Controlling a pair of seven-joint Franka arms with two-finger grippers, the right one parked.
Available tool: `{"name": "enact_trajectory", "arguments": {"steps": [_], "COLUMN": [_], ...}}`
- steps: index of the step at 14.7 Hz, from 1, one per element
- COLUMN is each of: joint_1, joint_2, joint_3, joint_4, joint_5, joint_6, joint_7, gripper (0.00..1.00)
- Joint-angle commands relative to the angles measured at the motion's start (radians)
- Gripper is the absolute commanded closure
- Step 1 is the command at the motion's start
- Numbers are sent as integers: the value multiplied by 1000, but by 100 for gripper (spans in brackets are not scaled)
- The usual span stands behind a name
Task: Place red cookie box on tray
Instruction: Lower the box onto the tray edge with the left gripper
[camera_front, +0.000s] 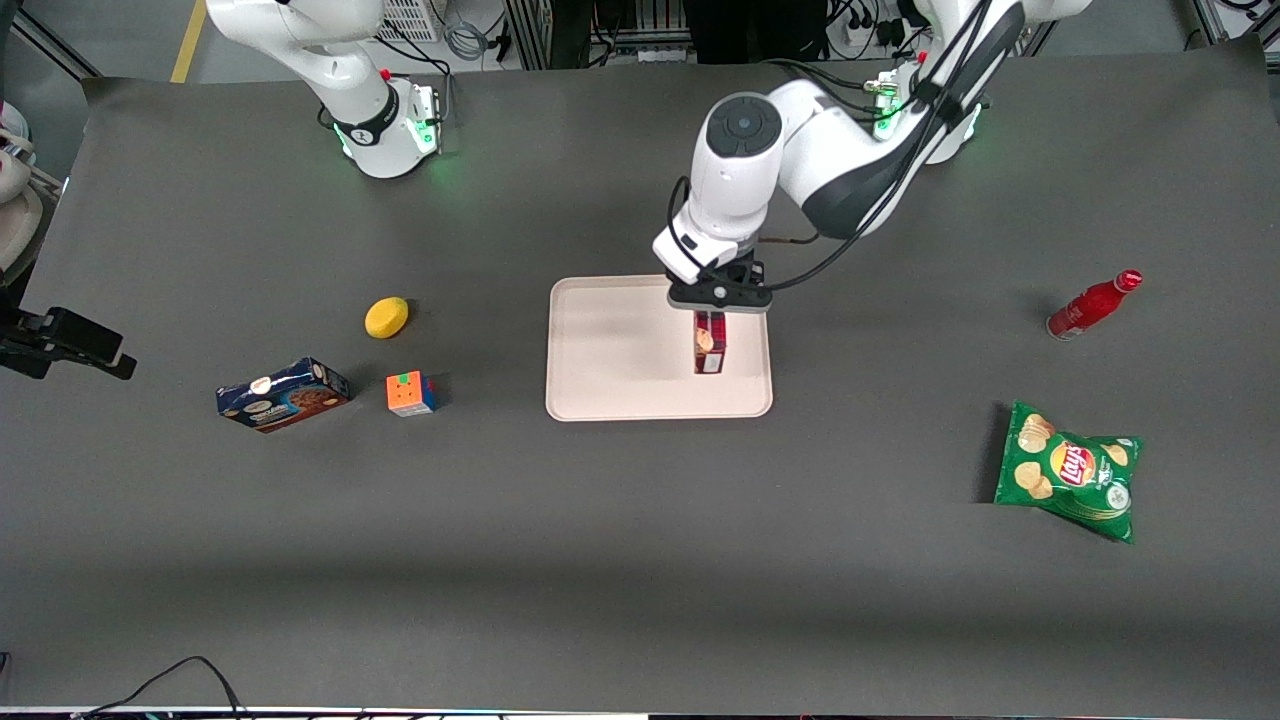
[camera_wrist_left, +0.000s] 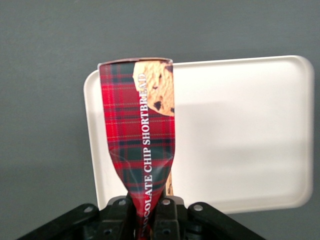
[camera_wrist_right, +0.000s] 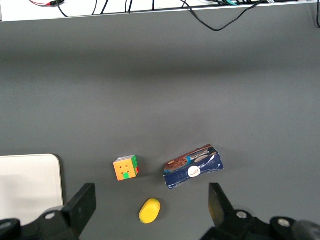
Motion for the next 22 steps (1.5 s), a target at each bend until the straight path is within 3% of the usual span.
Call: {"name": "enact_trajectory", "arguments": {"steps": [1,3,12,13,14,15,22], "joint_1": [16,23,18,18,19,20,24], "joint_2": [108,180,244,248,250,251,250], "joint_3": [3,8,38,38,41,43,43], "joint_4": [-21,-4,11,11,11,11,16], "joint_5": [238,300,339,339,339,339,337], "joint_6": [42,57,75,77,81,83,83], "joint_7": [-177,-215,-213,-212,-207,-206,-209], "gripper": [98,98,95,85,22,0,0]}}
